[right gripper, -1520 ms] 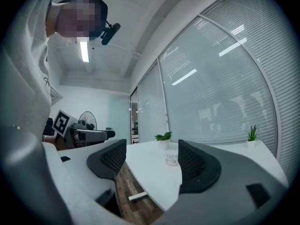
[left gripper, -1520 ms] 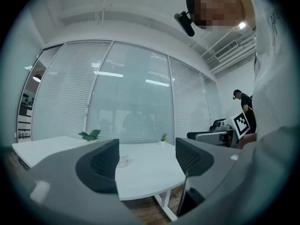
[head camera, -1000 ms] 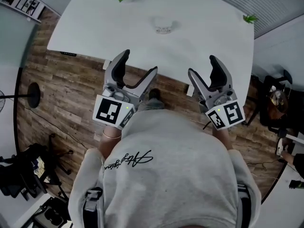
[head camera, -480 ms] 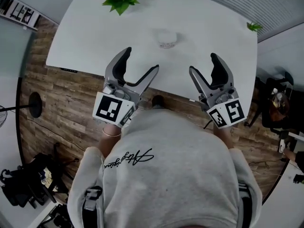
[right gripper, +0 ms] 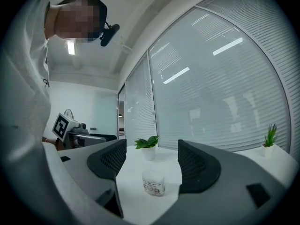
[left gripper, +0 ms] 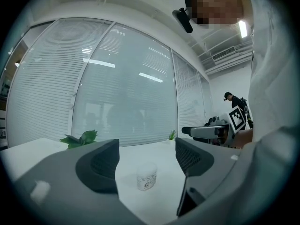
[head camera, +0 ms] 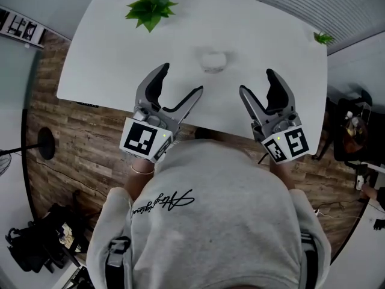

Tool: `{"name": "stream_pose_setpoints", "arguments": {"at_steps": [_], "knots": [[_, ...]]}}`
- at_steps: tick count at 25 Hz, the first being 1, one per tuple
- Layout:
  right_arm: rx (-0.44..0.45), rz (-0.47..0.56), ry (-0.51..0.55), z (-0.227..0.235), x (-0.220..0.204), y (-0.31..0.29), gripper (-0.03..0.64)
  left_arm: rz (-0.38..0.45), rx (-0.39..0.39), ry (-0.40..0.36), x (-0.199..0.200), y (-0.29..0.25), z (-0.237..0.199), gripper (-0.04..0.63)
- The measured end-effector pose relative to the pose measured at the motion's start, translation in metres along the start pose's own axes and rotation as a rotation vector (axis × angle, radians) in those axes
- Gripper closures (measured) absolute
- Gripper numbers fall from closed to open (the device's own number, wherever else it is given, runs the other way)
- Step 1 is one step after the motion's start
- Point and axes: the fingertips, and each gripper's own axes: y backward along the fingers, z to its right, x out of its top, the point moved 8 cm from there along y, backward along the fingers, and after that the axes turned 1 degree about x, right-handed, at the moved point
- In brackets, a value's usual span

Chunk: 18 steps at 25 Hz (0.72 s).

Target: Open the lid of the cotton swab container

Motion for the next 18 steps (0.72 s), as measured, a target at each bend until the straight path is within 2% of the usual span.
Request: {"name": "stream_pose_setpoints", "arguments": {"at_steps": [7, 11, 14, 18], "knots": [[-0.023, -0.004, -0.018, 0.005, -0.005, -0.006, 0.293, -0.045, -0.033, -0.012, -0.01, -0.008, -0.009, 0.236], [-0.018, -0.024, -0.037, 0.009, -0.011, -0.007, 0.293, -0.089, -0.045, -0.012, -0.019, -0.011, -0.01, 0.236], [-0.01, -0.027, -0.047, 0.012, -0.011, -0.011, 0.295, -0.081, -0.051, -0.003, -0.024, -0.02, -0.01, 0.236], [-0.004, -0.028, -0.042, 0.015, -0.008, -0.014, 0.295, -0.126, -0.081, -0.025, -0.036, -0.029, -0.012, 0.236]]}}
